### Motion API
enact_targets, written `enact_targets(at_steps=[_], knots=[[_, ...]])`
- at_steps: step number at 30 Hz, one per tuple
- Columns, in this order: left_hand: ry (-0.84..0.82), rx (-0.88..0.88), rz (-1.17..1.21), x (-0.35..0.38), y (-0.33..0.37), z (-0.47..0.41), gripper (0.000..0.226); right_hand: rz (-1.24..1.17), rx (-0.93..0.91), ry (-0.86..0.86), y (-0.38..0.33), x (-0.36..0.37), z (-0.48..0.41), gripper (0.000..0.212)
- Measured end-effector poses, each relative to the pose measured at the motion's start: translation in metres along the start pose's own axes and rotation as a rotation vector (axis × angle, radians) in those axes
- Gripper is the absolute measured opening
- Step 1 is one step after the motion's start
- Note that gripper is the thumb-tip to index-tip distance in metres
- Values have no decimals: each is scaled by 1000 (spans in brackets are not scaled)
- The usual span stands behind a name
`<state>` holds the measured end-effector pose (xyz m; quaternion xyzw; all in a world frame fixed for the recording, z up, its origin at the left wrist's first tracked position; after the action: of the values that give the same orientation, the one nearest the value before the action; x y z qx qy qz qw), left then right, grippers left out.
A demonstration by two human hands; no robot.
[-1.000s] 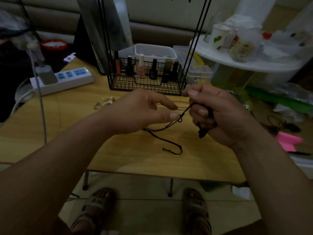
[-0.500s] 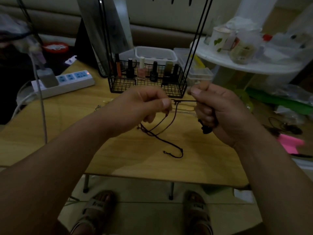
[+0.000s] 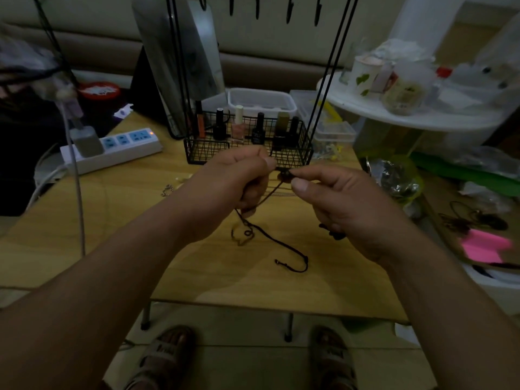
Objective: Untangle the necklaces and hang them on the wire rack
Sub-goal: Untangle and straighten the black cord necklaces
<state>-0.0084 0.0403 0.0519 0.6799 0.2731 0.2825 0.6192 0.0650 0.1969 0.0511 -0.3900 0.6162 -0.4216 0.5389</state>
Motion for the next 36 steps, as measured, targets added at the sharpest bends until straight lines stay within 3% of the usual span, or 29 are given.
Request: enact_targets(at_steps=[4,8,14,18,22,25,36], knots=[[6,-2,-5,-1,0,-1,25,-18,-27,66,-1,2,-1,12],[-17,49,-105,1,1,1,8,-8,-25,98,-1,1,-1,14],[-27,88,-234,-2,0,0,13,76,-57,109,-3,1,0,9],[-48,38,-264,-1,-3,1,32,169,-113,101,-9,4,2,9],[-39,48,-354,-3,-1,2,21,224,-138,115,-11,3,2,9],[-54,66,-390,-5,0,5,25,352,-197,135,-13,5,3,7],[-92,50,-153,-11,2,7,10,187,-98,114,-11,14,2,11]])
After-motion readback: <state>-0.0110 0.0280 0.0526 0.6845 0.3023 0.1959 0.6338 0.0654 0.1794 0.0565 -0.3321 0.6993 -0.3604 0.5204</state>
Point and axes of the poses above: each hand's wrist, its own z-axis away from the middle knuckle, its own x-axis out of the palm, y = z × x, the point moved 6 cm from there along -z, towards the middle knuckle, and after that the axes turned 8 degrees about z, right-handed, at the moved point
